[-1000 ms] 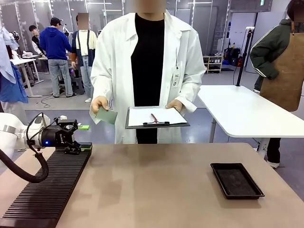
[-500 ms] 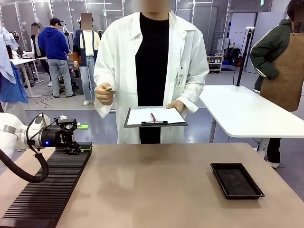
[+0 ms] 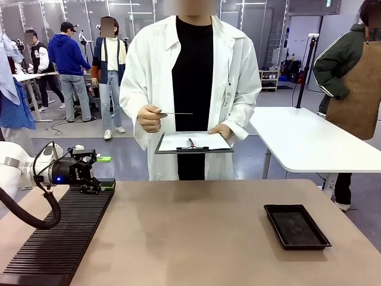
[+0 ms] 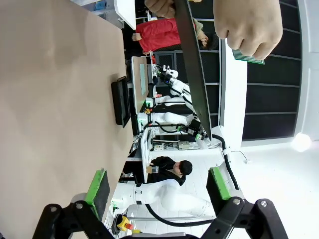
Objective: Inspect the PCB.
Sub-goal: Pick up the Blank PCB that the human is holding.
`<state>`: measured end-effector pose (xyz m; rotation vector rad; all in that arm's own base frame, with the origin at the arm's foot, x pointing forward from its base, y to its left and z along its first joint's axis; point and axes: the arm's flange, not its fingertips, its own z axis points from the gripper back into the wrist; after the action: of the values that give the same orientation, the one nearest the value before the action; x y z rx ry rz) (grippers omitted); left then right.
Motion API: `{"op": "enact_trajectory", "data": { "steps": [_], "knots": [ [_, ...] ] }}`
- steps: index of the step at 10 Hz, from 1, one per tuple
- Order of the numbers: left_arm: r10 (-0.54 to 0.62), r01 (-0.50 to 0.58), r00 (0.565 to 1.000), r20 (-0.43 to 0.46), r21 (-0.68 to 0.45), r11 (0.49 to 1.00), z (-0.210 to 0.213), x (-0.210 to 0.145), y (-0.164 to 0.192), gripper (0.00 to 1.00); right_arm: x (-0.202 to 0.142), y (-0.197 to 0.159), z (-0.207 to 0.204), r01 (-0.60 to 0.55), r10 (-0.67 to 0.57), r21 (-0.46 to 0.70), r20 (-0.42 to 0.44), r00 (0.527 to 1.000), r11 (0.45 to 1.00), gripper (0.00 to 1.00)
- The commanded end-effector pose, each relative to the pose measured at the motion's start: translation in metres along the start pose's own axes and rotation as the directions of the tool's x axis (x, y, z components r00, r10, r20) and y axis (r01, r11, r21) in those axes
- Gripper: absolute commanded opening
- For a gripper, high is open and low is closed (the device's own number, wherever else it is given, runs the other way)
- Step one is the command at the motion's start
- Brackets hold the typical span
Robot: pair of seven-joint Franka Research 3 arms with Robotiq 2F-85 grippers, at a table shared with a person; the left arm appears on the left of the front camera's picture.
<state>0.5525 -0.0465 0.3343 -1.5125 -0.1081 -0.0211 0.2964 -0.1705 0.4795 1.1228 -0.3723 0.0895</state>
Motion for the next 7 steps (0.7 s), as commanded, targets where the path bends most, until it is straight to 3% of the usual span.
{"op": "enact_trajectory", "data": {
  "steps": [1,6,7],
  "knots": [
    [0.002,-0.002,1.0,0.001,-0.001,1.0,0.0,0.0,0.0,1.0,0.0,0.0,0.001,-0.02,0.02,0.009,-0.001,1.0,1.0,1.0],
    [0.0,0.0,1.0,0.0,0.0,1.0,0.0,0.0,0.0,1.0,0.0,0.0,0.001,-0.02,0.02,0.009,-0.001,1.0,1.0,1.0],
    [0.026,-0.027,0.999,-0.042,-0.018,0.999,0.004,-0.012,-0.021,1.0,0.0,0.0,0.001,-0.02,0.02,0.009,-0.001,1.0,1.0,1.0]
  ]
}}
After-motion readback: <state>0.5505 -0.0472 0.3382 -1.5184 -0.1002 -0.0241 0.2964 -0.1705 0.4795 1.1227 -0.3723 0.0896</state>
